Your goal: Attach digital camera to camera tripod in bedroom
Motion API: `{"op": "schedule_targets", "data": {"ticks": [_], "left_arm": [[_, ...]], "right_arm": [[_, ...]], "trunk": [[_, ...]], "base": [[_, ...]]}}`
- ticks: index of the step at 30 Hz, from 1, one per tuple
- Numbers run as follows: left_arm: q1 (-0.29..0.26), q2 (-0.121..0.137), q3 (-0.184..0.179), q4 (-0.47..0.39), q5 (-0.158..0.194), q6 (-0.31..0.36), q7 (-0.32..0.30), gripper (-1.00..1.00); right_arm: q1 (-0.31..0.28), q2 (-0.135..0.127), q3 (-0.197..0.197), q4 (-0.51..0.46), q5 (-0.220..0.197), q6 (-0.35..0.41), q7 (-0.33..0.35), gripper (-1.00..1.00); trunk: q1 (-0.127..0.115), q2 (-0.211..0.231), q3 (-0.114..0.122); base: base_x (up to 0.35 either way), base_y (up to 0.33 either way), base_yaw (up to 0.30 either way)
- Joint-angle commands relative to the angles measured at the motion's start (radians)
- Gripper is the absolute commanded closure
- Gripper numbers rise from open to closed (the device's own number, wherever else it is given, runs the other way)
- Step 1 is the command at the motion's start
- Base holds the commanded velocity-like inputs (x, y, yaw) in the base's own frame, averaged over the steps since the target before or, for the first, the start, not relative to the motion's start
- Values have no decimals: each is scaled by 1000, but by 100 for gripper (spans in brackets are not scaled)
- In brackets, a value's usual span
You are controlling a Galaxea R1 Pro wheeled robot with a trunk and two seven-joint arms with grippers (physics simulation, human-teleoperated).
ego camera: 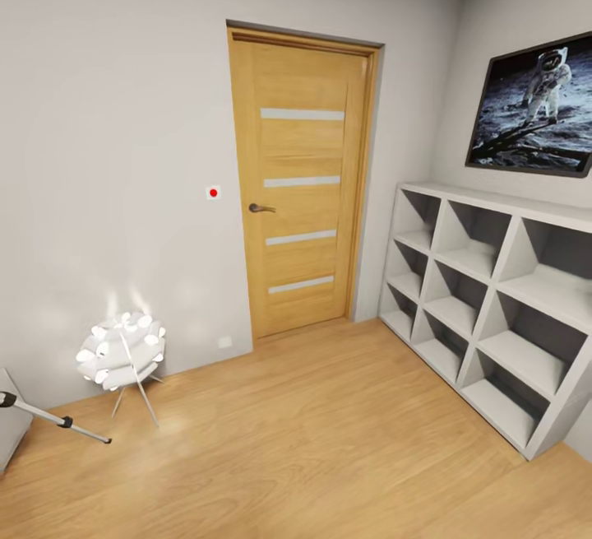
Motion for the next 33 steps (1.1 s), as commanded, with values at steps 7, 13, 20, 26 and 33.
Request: {"op": "schedule_targets", "data": {"ticks": [7, 13, 20, 26, 33], "left_arm": [[-1, 0, -8, -1, 6, -16, 3, 100], [-1, 0, -7, -3, 6, -17, 3, 100], [-1, 0, -6, -3, 6, -18, 3, 100], [-1, 0, -6, -4, 6, -18, 3, 100], [-1, 21, -5, -1, 5, -3, -141, 100]], "right_arm": [[-2, 0, -4, 3, 10, -5, 2, -100], [-2, 0, -4, 3, 10, -5, 2, -100], [-2, 0, -3, 3, 10, -5, 2, -100], [-2, 1, -3, 3, 10, -6, 2, -100], [-2, 1, -3, 3, 11, -5, 2, -100]], "trunk": [[-27, 48, 21], [-50, 90, 39], [-77, 139, 61], [-100, 181, 80], [-127, 230, 102]], "base": [[0, 0, 0], [0, 0, 0], [0, 0, 0], [0, 0, 0], [0, 0, 0]]}}
